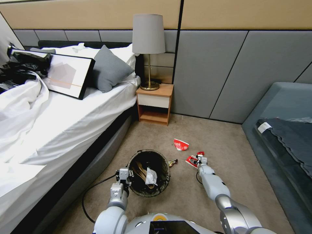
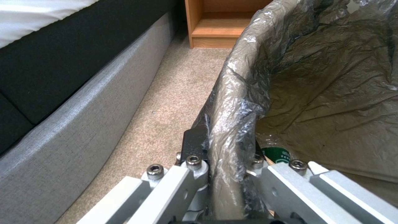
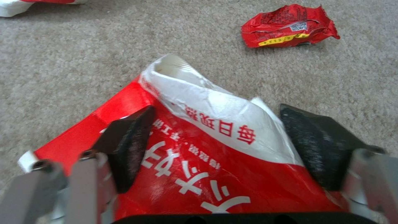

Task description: Pick up the trash bin, then pick up the garbage from the floor and place it into the trash bin.

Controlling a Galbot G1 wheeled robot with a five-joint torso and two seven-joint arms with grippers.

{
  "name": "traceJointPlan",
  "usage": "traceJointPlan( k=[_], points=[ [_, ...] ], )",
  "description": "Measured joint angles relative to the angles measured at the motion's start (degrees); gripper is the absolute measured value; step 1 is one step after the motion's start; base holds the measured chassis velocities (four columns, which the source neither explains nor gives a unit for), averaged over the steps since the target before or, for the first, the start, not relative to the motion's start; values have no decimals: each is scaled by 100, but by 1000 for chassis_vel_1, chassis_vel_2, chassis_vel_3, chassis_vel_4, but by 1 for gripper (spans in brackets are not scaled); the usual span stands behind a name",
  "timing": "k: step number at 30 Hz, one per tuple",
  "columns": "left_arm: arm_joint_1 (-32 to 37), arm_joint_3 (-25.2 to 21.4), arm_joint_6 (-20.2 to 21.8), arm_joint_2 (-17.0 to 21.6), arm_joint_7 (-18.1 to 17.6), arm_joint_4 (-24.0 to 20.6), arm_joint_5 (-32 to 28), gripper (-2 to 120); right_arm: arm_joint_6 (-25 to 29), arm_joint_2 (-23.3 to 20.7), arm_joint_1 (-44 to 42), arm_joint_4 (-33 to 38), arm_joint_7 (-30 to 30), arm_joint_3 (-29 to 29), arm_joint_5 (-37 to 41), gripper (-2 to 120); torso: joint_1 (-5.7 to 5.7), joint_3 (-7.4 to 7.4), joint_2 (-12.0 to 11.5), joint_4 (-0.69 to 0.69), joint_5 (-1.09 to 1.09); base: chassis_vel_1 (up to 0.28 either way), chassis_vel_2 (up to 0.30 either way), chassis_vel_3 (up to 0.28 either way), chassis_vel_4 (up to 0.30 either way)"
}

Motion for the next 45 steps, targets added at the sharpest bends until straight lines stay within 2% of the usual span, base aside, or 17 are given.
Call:
traceJointPlan(
  k=[5, 12, 18, 26, 31, 37, 42, 43, 45],
  points=[
    [-11, 6, 1, 1, 0, 7, 0, 2, 20, 10, -23, 35, 8, 6, -15, 59, 0, 0, 0, 0, 1, 0, 0, 0, 0],
    [-28, 43, 3, -25, 0, 38, 10, 2, 98, 24, -94, 104, 13, 11, -33, 37, 1, 1, 0, -1, 2, 0, 0, 0, 0],
    [-28, 33, 5, -24, 0, 35, 11, 2, 118, 33, -107, 109, 13, 13, -38, 28, 1, 1, 0, -1, 2, 0, 0, 0, 0],
    [-42, 35, 8, -27, 0, 33, 10, 2, 130, 27, -130, 158, 30, 15, -45, 3, 1, 2, -1, -2, 3, 0, 0, 0, 0],
    [-57, 34, 8, -25, 0, 35, 0, 2, 264, 17, -197, 214, 32, 20, -60, 0, 1, 2, -1, -2, 3, 0, 0, 0, 0],
    [-95, 58, 9, -9, 2, 66, -13, 2, 316, 4, -495, 735, 82, 9, 34, 0, 1, 3, -1, -5, 6, 0, 0, 0, 0],
    [-128, 80, 9, 10, 2, 81, -28, 2, 339, -8, -888, 1653, 187, -13, 261, 0, 2, 3, -1, -3, 4, 0, 0, 0, 0],
    [-128, 80, 9, 10, 2, 81, -28, 2, 339, -8, -888, 1653, 187, -13, 261, 0, 2, 3, -1, -3, 4, 0, 0, 0, 0],
    [-144, 87, 9, 29, 4, 113, -41, 2, 406, -17, -1119, 2263, 243, -17, 401, 0, 1, 2, -1, -2, 2, 0, 0, 0, 0]
  ],
)
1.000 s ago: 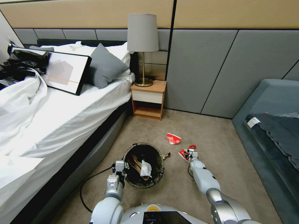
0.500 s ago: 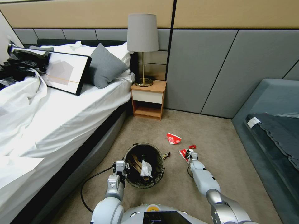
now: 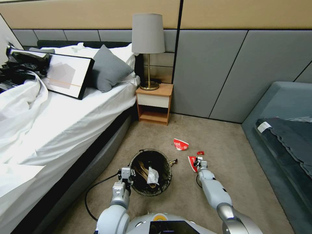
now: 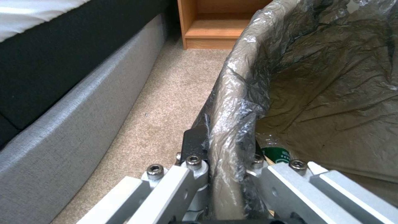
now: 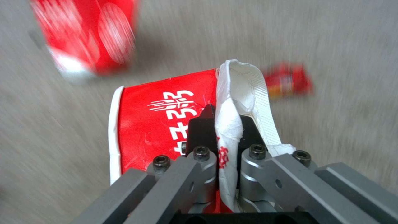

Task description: Pick up the trash bin, then pick up the garbage from the floor and place it into the trash bin.

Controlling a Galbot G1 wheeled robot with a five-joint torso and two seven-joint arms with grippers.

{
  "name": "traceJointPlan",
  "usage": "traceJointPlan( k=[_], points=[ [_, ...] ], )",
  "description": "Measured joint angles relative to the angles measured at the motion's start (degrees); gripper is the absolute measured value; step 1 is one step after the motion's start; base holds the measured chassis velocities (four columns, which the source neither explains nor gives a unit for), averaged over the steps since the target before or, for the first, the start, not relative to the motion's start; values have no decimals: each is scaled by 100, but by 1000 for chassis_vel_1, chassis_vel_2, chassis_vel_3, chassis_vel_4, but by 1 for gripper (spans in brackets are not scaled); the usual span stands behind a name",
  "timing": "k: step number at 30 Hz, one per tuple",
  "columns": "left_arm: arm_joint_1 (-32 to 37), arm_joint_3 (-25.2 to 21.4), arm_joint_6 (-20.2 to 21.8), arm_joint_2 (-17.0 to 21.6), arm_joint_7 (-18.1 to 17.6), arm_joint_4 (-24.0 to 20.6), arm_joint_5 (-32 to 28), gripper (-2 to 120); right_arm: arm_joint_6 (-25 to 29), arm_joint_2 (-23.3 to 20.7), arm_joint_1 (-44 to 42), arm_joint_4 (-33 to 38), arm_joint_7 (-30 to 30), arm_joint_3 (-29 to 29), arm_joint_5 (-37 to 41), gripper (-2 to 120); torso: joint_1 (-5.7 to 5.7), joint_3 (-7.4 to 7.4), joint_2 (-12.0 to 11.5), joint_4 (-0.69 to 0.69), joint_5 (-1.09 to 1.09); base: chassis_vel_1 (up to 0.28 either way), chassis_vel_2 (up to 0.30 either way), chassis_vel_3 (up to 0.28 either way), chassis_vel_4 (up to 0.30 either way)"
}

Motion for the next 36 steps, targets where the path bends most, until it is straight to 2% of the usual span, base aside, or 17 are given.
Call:
traceJointPlan(
  k=[1, 3, 4, 5, 6, 8, 9, 10, 12, 13, 14, 17, 18, 21, 28, 29, 36],
  points=[
    [-10, 7, 0, 13, -1, 17, -9, 2, 69, -7, -162, 453, 24, -2, 65, 0, 0, 0, 0, -1, 0, 0, 0, 0, 0],
    [-16, 12, 1, 20, -1, 24, -16, 2, 130, -10, -242, 702, 30, -3, 93, 0, 0, 0, 0, -1, 1, 0, 0, 0, 0],
    [-24, 20, 3, 26, -2, 34, -20, 2, 235, -14, -337, 1014, 31, -6, 118, 0, 0, 0, 0, 0, 1, 0, 0, 0, 0],
    [-39, 44, 4, 41, 0, 53, -32, 2, 437, -30, -541, 1665, 23, -5, 182, 0, 0, 0, 0, 0, -1, 0, 0, 0, 0],
    [-39, 44, 4, 41, 0, 53, -32, 2, 437, -30, -541, 1665, 23, -5, 182, 0, 0, 0, 0, 0, -1, 0, 0, 0, 0],
    [-47, 70, 7, 45, 0, 63, -36, 2, 795, -46, -783, 2388, -129, -12, 283, 0, 0, 0, 0, 1, -1, 0, 0, 0, 0],
    [-51, 83, 8, 45, -1, 70, -37, 2, 1114, -62, -971, 2834, -413, -4, 305, 0, 0, 0, 0, 1, -2, 0, 0, 0, 0],
    [-51, 83, 8, 45, -1, 70, -37, 2, 1114, -62, -971, 2834, -413, -4, 305, 0, 0, 0, 0, 1, -2, 0, 0, 0, 0],
    [-59, 97, 9, 48, 2, 83, -41, 2, 1403, -89, -1250, 3417, -889, -4, 431, 0, 0, 0, 0, 1, 2, 0, 0, 0, 0],
    [-66, 101, 9, 50, 2, 101, -44, 2, 1586, -122, -1470, 3853, -1334, -15, 602, 0, 0, -1, 0, 0, -1, 0, 0, 0, 0],
    [-66, 101, 9, 50, 2, 101, -44, 2, 1586, -122, -1470, 3853, -1334, -15, 602, 0, 0, -1, 0, 0, -1, 0, 0, 0, 0],
    [-76, 101, 10, 69, 4, 110, -56, 2, 1935, -206, -2052, 4799, -2437, -128, 836, 0, 0, -1, 0, 1, 0, 0, 0, 0, 0],
    [-76, 101, 10, 69, 4, 110, -56, 2, 1935, -206, -2052, 4799, -2437, -128, 836, 0, 0, -1, 0, 1, 0, 0, 0, 0, 0],
    [-79, 101, 12, 70, 5, 110, -60, 2, 2004, -309, -2621, 5471, -2839, -458, 717, 0, 0, -1, 0, -1, 0, 0, 0, 0, 0],
    [-79, 102, 13, 65, 4, 114, -59, 2, 2118, -365, -3127, 5833, -2877, -963, 384, 0, -1, -1, 0, 2, -2, 0, 0, 0, 0],
    [-85, 105, 13, 65, 4, 114, -59, 2, 2148, -358, -3228, 5822, -2912, -1066, 329, 0, 0, -1, 0, -1, -1, 0, 0, 0, 0],
    [-108, 165, 11, 33, 11, 135, -43, 2, 2388, -279, -3472, 5393, -3077, -1431, -26, 0, 0, -1, 0, 0, 0, 0, 0, 0, 0]
  ],
)
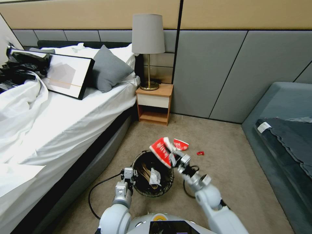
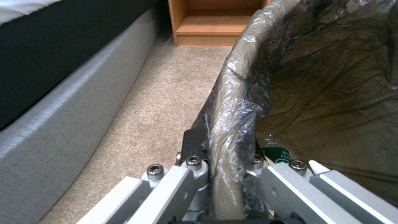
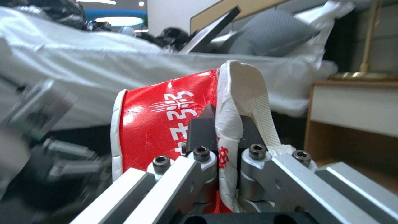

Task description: Pick up the trash bin, then pick up the garbage from the floor and place it into the trash bin.

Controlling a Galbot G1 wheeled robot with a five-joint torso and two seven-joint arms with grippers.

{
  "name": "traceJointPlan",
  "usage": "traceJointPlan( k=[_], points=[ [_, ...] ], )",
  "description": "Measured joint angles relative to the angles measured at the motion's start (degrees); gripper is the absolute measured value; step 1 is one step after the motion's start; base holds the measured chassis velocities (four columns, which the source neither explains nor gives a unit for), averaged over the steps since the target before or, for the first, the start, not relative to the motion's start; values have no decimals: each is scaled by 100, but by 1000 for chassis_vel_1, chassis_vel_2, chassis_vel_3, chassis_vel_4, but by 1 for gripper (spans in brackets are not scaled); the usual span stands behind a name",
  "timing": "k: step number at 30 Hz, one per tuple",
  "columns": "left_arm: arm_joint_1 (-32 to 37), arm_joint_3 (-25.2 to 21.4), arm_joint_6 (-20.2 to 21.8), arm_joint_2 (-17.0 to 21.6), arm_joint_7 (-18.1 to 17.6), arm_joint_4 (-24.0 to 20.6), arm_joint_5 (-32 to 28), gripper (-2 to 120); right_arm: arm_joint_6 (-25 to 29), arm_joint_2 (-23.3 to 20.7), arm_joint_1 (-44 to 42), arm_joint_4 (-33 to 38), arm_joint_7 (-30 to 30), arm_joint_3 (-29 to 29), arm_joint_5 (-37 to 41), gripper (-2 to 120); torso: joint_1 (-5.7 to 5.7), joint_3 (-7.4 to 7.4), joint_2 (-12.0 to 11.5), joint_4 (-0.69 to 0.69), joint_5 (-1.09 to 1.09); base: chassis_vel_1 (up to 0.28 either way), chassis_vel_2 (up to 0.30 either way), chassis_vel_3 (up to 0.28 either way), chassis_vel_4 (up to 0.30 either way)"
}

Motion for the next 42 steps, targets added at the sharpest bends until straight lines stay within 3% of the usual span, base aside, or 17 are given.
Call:
traceJointPlan(
  k=[18, 21, 24, 30, 32, 33, 35, 42],
  points=[
    [15, 275, -28, -55, -1, 38, 116, 2, -130, 234, 183, -684, 212, -103, -218, 0, 0, 0, 0, 0, 0, 0, 0, 0, 0],
    [21, 297, -28, -63, -2, 22, 123, 2, -173, 250, 206, -746, 286, -97, -345, 5, 0, 0, 0, 0, 0, 0, 0, 0, 0],
    [55, 329, -28, -71, -4, -45, 135, 2, -172, 259, 250, -827, 348, -95, -388, 19, 0, 0, 0, 0, 0, 0, 0, 0, 0],
    [91, 328, -28, -68, -4, -74, 145, 2, -171, 264, 287, -854, 373, -94, -385, 32, 0, 0, 0, 0, 0, 0, 0, 0, 0],
    [102, 307, -28, -65, -3, -90, 147, 2, -171, 268, 317, -857, 390, -93, -381, 47, 0, 0, 0, 0, 0, 0, 0, 0, 0],
    [102, 307, -28, -65, -3, -90, 147, 2, -171, 268, 317, -857, 390, -93, -381, 47, 0, 0, 0, 0, 0, 0, 0, 0, 0],
    [101, 278, -30, -60, -2, -91, 147, 2, -171, 270, 308, -849, 514, -93, -388, 66, 0, 0, 0, 0, 0, 0, 0, 0, 0],
    [75, 257, -30, -47, 1, -80, 133, 2, -171, 243, 288, -813, 621, -71, -380, 90, 0, 0, 0, 0, 0, 0, 0, 0, 0]
  ],
)
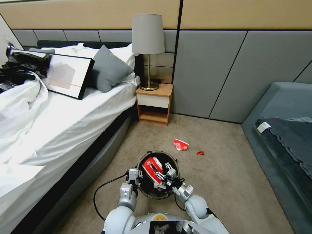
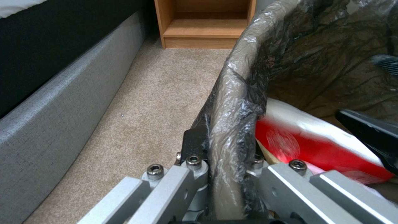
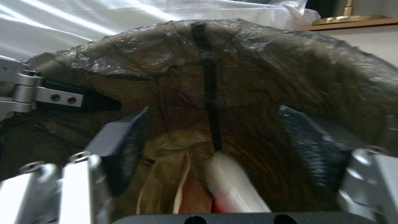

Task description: Pick up the trash bin, then pick up the garbage from the floor and place it into the trash bin.

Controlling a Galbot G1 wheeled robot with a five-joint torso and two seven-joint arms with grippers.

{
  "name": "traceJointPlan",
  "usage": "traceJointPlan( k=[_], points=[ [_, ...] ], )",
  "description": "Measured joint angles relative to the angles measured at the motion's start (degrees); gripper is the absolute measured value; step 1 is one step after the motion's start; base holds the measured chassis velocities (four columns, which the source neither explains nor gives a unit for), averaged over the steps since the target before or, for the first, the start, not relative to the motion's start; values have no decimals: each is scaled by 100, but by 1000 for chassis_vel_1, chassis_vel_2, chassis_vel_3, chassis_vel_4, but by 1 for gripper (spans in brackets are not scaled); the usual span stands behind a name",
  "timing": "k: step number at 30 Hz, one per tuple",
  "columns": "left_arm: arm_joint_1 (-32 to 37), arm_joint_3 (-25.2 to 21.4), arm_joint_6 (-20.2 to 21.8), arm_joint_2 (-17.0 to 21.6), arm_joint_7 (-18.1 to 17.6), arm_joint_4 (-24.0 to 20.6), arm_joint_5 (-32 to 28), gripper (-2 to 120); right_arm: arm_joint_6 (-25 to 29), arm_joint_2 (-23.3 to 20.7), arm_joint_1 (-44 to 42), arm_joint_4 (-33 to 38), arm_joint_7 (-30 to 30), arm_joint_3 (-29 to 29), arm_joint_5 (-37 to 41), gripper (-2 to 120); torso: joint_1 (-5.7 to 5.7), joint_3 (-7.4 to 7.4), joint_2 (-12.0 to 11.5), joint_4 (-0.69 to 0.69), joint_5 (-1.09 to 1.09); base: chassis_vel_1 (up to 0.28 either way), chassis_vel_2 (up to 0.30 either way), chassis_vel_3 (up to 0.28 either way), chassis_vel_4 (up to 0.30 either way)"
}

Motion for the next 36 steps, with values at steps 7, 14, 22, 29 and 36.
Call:
traceJointPlan(
  k=[7, 14, 22, 29, 36],
  points=[
    [-32, -24, 4, 27, 2, 14, -27, 2, 9, 10, -29, 123, 30, 10, 7, 100, 0, 0, 0, 0, 0, 0, 0, 0, 0],
    [-56, -83, 11, 49, 3, 33, -55, 2, 120, 2, -102, 575, 30, 60, -13, 100, 0, 0, 0, 0, 0, 0, 0, 0, 0],
    [-64, -206, 14, 54, 5, 57, -76, 2, 276, 21, -170, 1330, 264, 185, -216, 100, 0, 0, 0, 1, 0, 0, 0, 0, 0],
    [-53, -589, 11, 103, -2, -37, -191, 2, 305, 279, -618, 2271, 1498, 856, -883, 100, 0, 0, 0, -1, 0, 0, 0, 0, 0],
    [8, -653, 0, 88, -7, -165, -215, 2, 818, 529, -1200, 2330, 2032, 1291, -901, 100, 0, 0, 0, 0, 0, 0, 0, 0, 0]
  ],
)
